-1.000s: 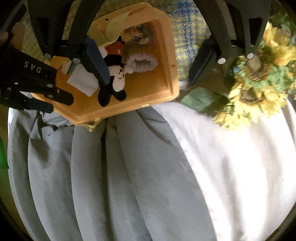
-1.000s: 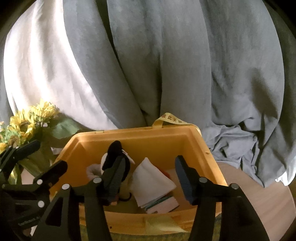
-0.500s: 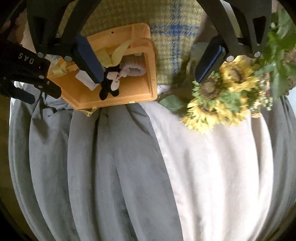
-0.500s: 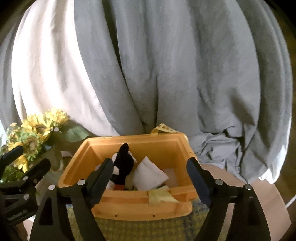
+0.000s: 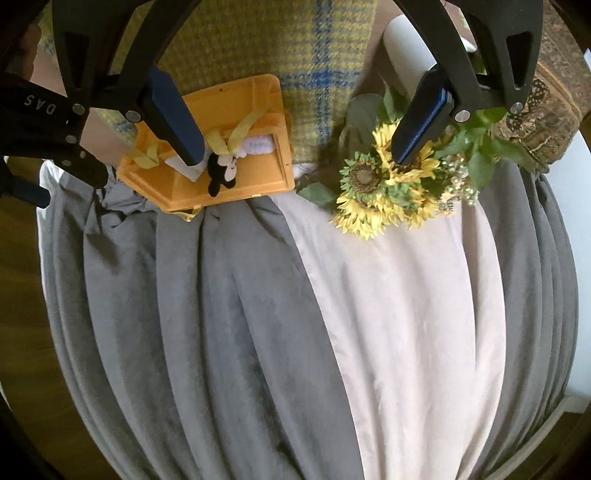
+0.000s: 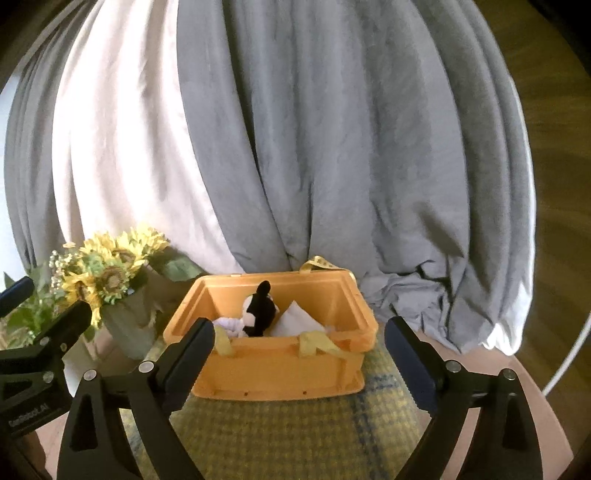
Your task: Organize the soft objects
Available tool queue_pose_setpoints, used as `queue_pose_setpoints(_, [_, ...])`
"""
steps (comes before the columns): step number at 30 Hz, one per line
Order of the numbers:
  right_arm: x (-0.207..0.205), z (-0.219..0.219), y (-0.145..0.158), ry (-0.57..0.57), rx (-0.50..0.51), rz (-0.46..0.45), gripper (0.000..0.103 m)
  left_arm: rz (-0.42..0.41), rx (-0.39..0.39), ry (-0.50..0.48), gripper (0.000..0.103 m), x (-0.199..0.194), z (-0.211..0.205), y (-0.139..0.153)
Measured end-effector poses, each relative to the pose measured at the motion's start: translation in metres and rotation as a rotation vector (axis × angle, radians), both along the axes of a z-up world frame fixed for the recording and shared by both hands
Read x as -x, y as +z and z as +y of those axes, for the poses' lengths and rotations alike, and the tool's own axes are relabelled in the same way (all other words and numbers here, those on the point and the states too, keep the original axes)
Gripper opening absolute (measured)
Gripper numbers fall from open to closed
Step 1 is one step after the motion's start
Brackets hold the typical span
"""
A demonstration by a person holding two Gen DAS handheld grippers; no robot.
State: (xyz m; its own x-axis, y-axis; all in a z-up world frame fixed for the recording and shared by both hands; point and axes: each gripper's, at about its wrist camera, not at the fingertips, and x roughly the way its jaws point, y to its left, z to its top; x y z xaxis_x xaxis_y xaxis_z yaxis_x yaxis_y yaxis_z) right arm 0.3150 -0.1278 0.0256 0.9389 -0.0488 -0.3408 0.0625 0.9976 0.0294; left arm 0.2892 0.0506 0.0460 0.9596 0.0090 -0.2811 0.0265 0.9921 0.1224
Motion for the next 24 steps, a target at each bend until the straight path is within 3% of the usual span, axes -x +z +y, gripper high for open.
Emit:
queue_pose_setpoints(9, [0.064,0.009,-0.001,-0.069,0.008,-0.027,0.096,0.013,0.001,-0.043,0.103,0.047,0.005,-0.002])
queue_pose_setpoints(24, [0.147,-0.01,0.006,-0.027,0.024,-0.048,0.096,-0.029,-0.003,-0.007,0.103,0.144,-0.023,0.002])
